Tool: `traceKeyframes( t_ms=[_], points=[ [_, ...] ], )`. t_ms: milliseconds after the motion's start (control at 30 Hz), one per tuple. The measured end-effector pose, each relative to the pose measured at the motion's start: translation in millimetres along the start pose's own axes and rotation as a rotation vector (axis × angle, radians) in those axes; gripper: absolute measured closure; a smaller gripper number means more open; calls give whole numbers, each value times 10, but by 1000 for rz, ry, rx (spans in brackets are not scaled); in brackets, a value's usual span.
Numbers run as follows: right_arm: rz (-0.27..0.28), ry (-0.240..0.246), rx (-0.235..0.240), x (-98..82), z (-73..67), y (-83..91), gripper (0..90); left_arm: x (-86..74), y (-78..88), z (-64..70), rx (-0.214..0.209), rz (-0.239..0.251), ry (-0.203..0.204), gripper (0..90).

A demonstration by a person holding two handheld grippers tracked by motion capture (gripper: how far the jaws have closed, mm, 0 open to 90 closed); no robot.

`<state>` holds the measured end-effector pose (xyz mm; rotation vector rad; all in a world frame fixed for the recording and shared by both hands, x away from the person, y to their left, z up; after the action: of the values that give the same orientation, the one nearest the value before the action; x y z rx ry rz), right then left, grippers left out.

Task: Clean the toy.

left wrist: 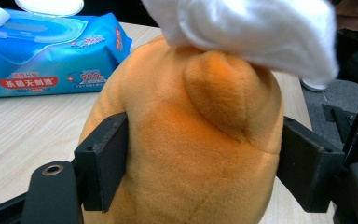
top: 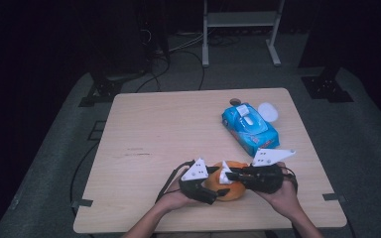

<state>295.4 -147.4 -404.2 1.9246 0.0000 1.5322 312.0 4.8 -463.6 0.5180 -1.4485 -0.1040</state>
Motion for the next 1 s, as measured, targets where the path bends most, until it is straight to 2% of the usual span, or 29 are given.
traceKeyframes(
  t_ms=[33,100,167,233,300,333,367,467,567,633,700,733,800,900,933,967,1000],
  points=[
    [-3,14,-20,6,10,-6,792,-3,5,-6,-3,4,7,248],
    [-8,-9,-29,-10,82,13,790,-11,17,-31,-7,13,10,260],
    [-15,-30,-71,-69,201,43,789,-16,27,-49,-14,18,19,261],
    [-19,-64,-91,-134,304,93,789,-11,54,-49,-25,13,-12,243],
    [-23,-88,-100,-181,360,132,788,-8,98,-68,-39,-3,-35,188],
    [-26,-93,-102,-193,367,143,788,-27,124,-90,-59,-16,-29,147],
    [-25,-89,-106,-194,366,149,789,-45,132,-108,-60,-19,-26,116],
    [-16,-76,-90,-162,327,111,789,-129,63,-154,-61,-20,-17,89],
    [-11,-78,-91,-131,275,56,796,-124,21,-150,-52,-30,-26,110],
    [9,-97,-97,-103,251,31,799,-55,104,-181,-35,-24,-4,230],
    [44,-116,-99,-39,256,22,801,19,192,-195,-14,-23,-29,329],
    [61,-116,-101,3,262,17,801,60,236,-205,5,-22,-40,338],
    [87,-108,-117,97,285,-19,801,142,341,-267,74,-21,-68,343],
    [124,-140,-123,174,383,-125,799,171,424,-343,160,-30,-89,347],
    [119,-152,-121,173,428,-180,799,152,421,-358,176,-42,-90,346],
    [105,-161,-118,158,460,-225,798,92,392,-374,186,-82,-86,343],
    [57,-171,-111,111,516,-316,795,22,346,-370,176,-126,-84,324]
  ],
)
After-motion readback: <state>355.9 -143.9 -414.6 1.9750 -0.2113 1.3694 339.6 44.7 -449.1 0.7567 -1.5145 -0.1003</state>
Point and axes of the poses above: each handheld gripper's, and its own axes: y roughly backward along the jaws, x roughly out of its top, z roughly to its right, the point moved 5 cm from there along -y, roughly forward along the jaws, and after that the axes turned 1 degree about -x, right-handed, at the moved point
